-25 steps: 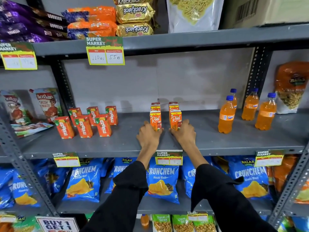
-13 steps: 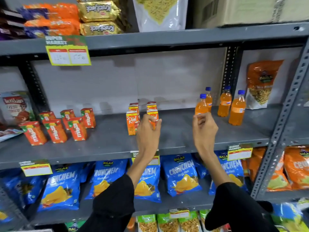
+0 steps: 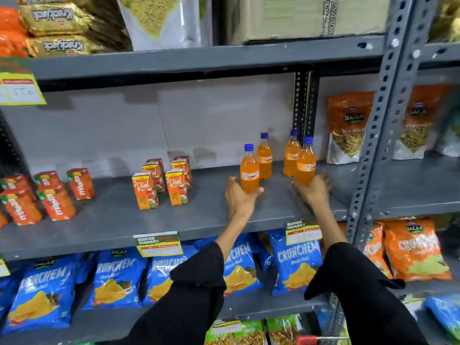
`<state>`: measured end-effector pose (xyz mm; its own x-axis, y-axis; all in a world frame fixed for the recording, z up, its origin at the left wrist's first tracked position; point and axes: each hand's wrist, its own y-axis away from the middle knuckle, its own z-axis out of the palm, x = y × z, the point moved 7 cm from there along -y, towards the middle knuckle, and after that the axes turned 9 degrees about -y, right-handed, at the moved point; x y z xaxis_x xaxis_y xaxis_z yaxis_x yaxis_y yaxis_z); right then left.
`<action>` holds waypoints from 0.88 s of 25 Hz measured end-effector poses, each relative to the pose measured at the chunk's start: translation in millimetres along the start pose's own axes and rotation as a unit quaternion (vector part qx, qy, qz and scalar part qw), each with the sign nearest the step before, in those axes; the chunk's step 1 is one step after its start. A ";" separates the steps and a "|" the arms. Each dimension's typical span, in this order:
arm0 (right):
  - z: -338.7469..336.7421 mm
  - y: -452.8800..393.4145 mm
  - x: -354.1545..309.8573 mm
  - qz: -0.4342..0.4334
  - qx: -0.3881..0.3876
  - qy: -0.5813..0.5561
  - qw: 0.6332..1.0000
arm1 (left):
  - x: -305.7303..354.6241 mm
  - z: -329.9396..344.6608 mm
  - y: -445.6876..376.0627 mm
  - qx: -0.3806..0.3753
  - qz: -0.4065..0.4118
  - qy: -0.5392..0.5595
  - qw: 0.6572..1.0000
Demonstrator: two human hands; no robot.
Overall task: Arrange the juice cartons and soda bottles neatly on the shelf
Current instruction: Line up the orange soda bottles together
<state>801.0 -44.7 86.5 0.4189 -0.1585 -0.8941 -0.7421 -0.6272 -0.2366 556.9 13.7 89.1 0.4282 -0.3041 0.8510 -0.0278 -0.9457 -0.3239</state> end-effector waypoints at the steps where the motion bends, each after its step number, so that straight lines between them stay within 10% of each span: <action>1: 2.5 -5.9 1.0 -0.012 -0.008 -0.001 1.000 | -0.4 2.2 -0.8 0.005 -0.006 0.001 1.000; 22: -2.0 -30.5 14.7 -0.024 -0.037 -0.072 0.996 | 29.7 65.7 1.7 -0.019 0.006 -0.020 1.000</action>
<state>830.9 -29.4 81.4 0.3703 -0.0193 -0.9287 -0.6804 -0.6863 -0.2570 629.0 10.7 86.7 0.4635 -0.3108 0.8298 -0.0676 -0.9461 -0.3166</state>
